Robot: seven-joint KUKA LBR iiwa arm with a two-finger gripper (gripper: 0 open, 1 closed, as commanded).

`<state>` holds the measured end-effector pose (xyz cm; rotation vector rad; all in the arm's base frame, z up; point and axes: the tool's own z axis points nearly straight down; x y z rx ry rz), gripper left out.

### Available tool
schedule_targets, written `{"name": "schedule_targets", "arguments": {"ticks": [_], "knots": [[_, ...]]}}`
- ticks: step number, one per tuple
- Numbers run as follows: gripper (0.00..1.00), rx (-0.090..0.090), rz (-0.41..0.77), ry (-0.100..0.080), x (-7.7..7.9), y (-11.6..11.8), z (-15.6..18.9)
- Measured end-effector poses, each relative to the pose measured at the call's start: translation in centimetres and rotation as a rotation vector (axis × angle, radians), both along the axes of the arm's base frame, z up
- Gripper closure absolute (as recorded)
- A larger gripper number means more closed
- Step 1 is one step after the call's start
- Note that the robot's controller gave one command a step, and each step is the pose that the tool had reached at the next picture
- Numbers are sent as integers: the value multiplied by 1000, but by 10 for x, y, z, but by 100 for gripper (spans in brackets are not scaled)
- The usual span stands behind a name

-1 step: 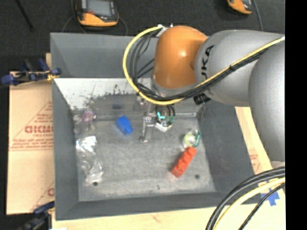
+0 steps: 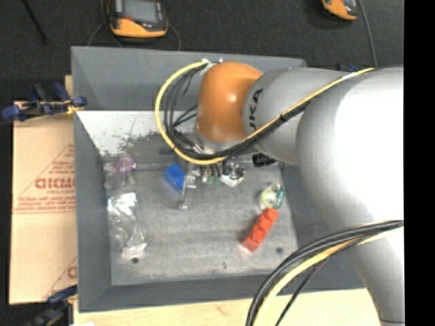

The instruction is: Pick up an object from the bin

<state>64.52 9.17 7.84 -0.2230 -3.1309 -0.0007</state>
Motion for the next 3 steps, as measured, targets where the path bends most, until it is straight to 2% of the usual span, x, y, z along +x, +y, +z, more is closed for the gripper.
{"name": "schedule_targets", "arguments": {"ticks": [1,2,3], "knots": [[0,-4,-30,6,9,31,-7],[100,0,-32,-7,10,31,-7],[100,-3,281,-13,-29,-17,115]]}}
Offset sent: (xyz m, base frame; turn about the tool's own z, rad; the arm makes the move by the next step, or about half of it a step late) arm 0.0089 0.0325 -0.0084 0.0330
